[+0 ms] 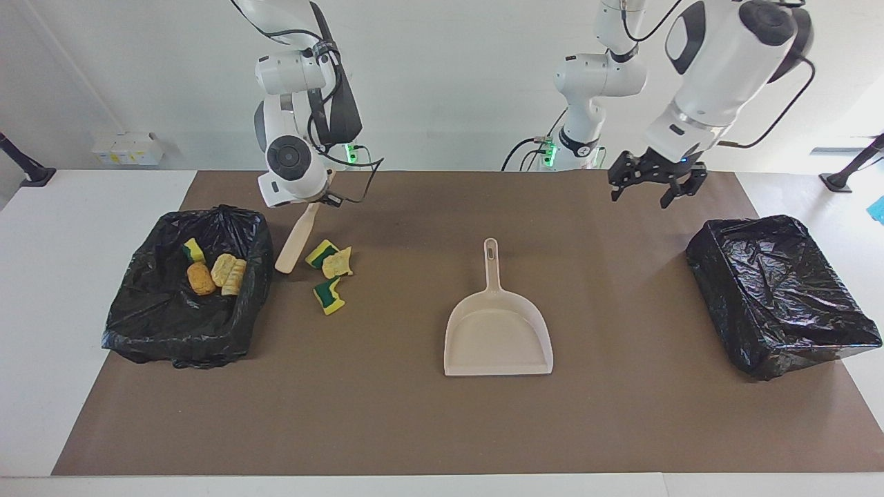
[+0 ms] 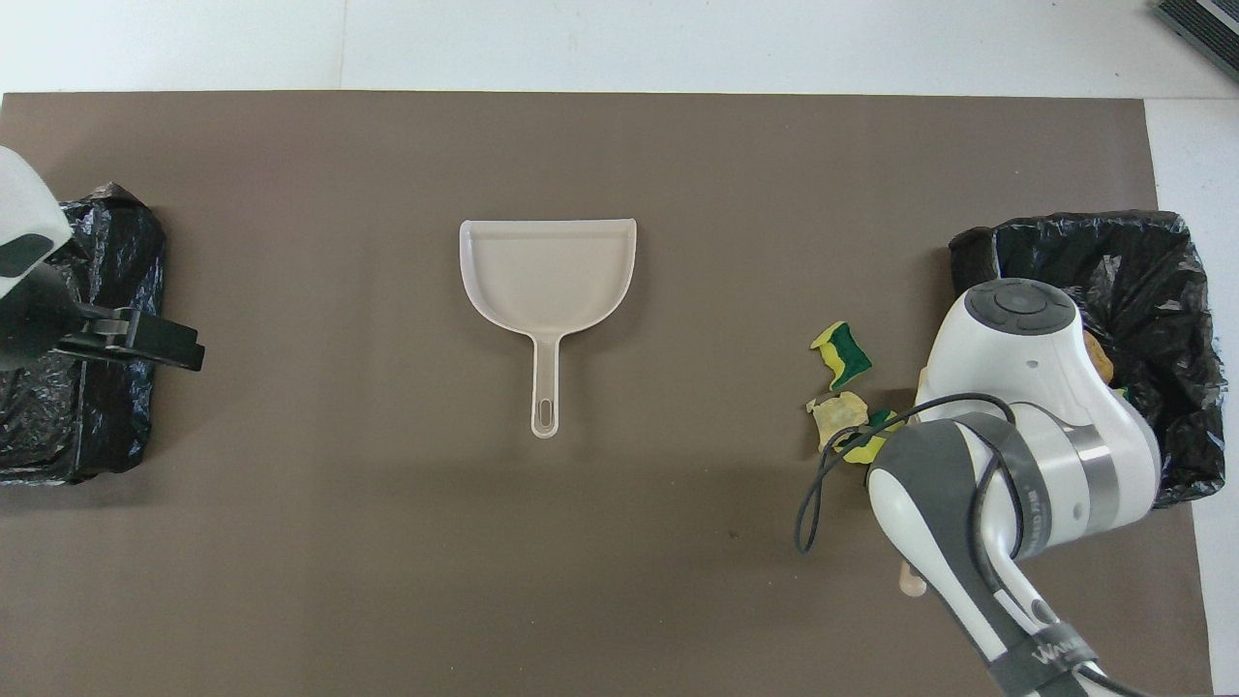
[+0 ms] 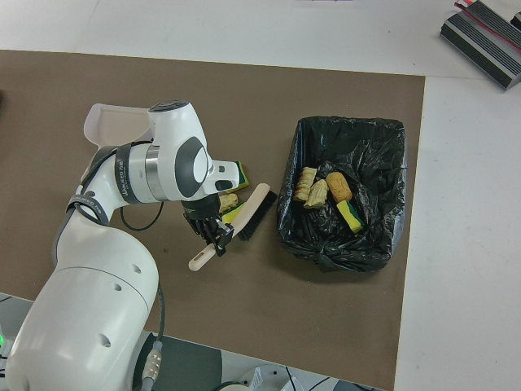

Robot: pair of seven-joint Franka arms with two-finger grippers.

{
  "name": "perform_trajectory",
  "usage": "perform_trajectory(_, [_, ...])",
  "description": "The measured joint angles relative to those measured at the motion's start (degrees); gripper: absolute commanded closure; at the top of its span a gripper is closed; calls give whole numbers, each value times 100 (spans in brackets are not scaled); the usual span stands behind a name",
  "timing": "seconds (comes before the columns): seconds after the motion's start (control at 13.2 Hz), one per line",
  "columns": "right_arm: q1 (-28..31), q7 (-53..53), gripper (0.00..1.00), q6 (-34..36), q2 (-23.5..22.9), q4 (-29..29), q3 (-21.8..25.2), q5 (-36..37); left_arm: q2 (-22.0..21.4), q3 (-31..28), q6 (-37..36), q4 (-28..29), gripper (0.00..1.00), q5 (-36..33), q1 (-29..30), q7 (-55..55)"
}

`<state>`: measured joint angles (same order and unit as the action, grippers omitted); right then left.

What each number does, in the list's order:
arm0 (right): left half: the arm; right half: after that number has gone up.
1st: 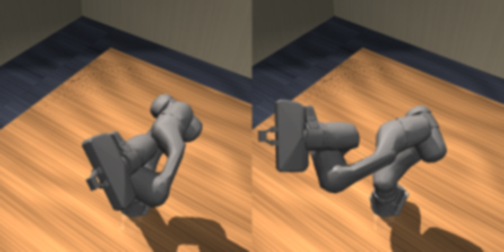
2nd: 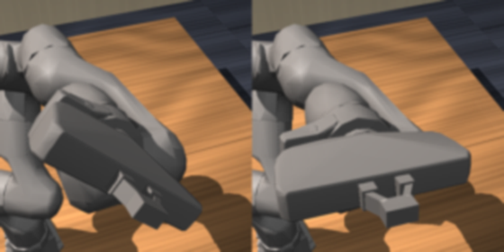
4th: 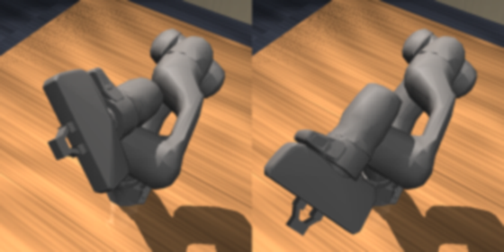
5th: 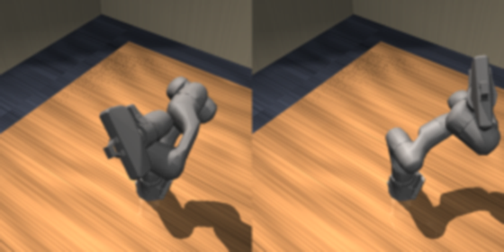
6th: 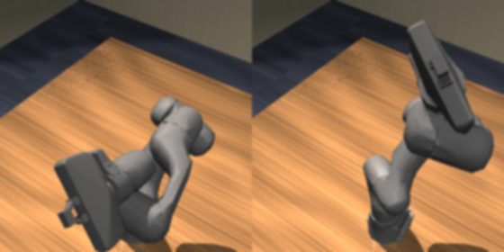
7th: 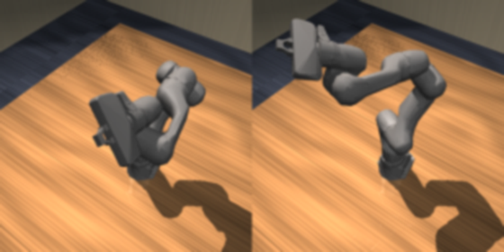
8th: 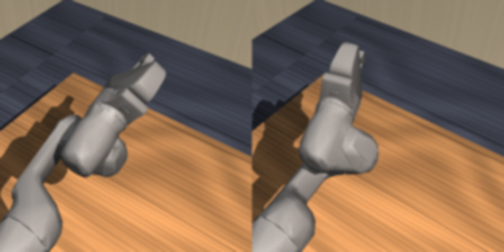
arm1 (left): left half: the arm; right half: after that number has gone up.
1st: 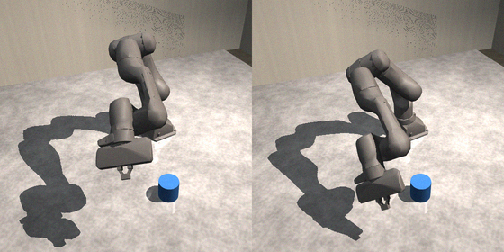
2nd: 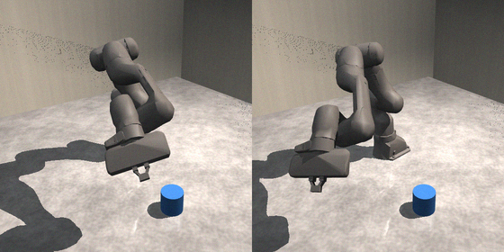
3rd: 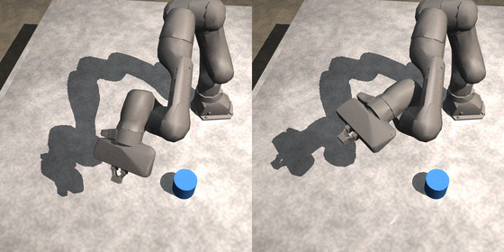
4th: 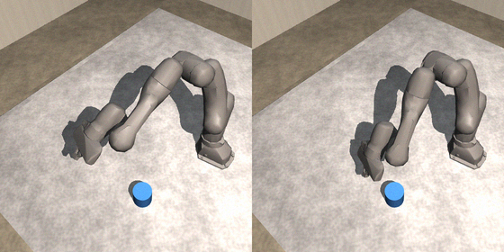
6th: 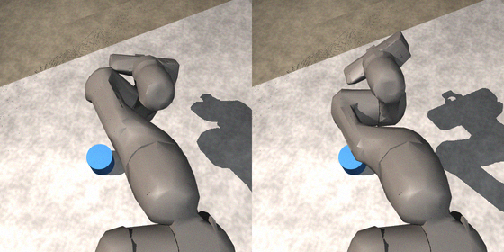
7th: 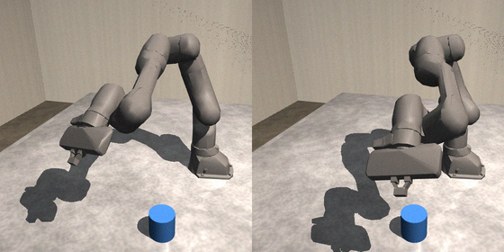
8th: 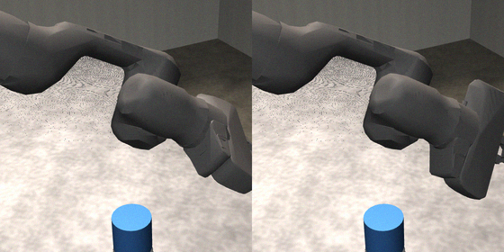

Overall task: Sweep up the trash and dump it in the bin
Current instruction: 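Grasp the dustpan with the left gripper and lift it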

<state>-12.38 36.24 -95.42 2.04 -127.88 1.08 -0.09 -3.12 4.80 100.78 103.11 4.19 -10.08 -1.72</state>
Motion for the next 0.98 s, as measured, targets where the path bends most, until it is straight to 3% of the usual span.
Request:
perform_trajectory(0.38, [-378, 456, 100, -1016, -190, -280, -47, -557, 326, 19, 1523, 739, 0, 1, -1002, -942])
perform_trajectory(0.6, [-503, 565, 100, -1033, -551, 257, -49, -600, 1082, 17, 2540, 833, 0, -82, -1645, -1749])
perform_trajectory(0.83, [-439, 564, 100, -1040, -1079, 965, -38, -629, 1538, 14, 3000, 830, 0, -324, -1906, -2375])
perform_trajectory(0.91, [-414, 549, 100, -1040, -1249, 1165, -30, -628, 1584, 11, 3021, 833, 3, -340, -1955, -2485])
perform_trajectory(0.98, [-392, 518, 100, -1038, -1358, 1298, -30, -628, 1590, 14, 3021, 846, 18, -346, -1983, -2541])
